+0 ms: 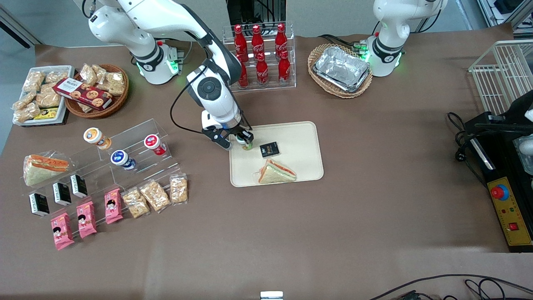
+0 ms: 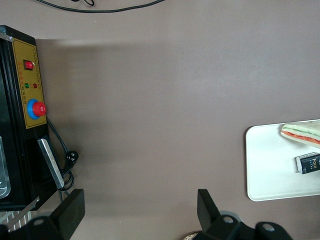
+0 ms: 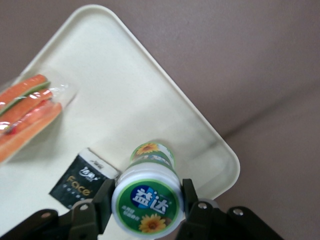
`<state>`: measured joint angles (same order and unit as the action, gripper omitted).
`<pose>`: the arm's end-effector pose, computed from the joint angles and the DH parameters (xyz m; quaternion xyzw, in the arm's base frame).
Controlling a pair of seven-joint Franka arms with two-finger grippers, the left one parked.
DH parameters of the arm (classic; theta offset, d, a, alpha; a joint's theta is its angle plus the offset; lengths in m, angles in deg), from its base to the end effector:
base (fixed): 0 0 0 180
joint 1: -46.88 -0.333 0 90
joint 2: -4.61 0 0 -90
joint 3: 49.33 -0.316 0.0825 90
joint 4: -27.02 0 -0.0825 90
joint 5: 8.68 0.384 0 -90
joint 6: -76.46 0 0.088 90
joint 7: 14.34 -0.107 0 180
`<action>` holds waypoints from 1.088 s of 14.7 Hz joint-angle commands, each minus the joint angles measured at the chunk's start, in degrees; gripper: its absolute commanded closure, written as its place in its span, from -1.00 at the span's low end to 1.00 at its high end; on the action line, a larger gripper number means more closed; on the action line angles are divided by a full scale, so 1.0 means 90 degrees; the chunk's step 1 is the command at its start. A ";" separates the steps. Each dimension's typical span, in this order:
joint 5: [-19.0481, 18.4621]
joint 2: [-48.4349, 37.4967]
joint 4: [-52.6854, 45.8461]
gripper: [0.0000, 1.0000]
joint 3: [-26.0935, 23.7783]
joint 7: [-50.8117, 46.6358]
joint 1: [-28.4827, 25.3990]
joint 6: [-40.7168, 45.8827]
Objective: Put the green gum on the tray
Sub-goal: 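Lower the canister onto the tray beside the black box and release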
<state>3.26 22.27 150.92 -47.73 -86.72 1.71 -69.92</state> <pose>0.4180 0.3938 0.2603 -0.9420 0.3279 0.0260 0.0660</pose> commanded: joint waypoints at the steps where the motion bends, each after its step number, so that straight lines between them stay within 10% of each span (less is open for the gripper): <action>1: 0.0079 0.0128 0.0227 -0.03 0.0087 -0.0024 -0.0244 -0.0444; 3: 0.0079 0.0109 0.0286 -0.12 0.0087 -0.0005 -0.0264 -0.0465; 5: 0.0079 0.0157 0.0277 -1.00 0.0106 0.0025 -0.0225 -0.0474; 11: 0.0079 -0.0367 0.0170 -1.00 0.0135 0.0083 -0.0147 -0.0154; 16: -0.0447 -0.0848 -0.2490 -1.00 0.0194 0.0337 0.0292 0.4300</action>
<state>2.34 16.69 143.76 -46.02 -85.68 1.92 -54.68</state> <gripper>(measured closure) 0.000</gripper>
